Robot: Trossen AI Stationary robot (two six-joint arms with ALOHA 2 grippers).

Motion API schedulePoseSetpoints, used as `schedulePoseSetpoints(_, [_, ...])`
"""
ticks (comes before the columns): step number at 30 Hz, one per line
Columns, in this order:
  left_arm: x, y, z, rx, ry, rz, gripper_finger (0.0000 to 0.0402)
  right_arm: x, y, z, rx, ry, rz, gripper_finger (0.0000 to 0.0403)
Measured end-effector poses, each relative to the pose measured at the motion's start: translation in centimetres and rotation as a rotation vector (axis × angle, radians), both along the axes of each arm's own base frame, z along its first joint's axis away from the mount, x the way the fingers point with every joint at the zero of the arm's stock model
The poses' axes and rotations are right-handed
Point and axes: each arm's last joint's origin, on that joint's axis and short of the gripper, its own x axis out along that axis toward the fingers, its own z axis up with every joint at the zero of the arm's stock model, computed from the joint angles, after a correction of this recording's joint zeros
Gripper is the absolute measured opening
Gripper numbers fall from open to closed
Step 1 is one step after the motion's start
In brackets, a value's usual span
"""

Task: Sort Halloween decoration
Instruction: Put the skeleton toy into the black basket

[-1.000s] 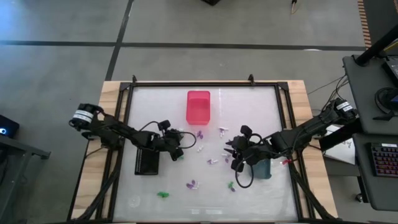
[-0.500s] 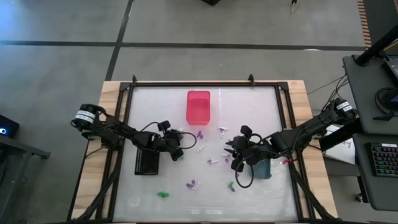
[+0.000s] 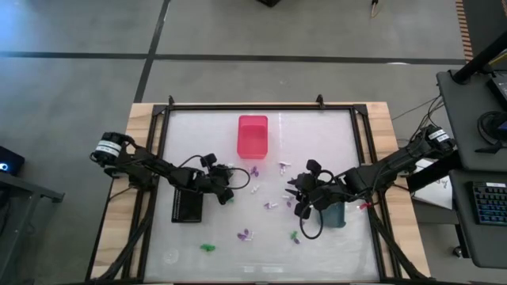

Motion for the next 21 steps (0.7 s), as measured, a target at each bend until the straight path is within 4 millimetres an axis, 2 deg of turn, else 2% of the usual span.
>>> schedulePoseSetpoints(21, [0.01,-0.02,-0.01,-0.01,-0.002,-0.002,0.0076,0.0,0.0,0.0,0.002,0.0,0.0,0.0111])
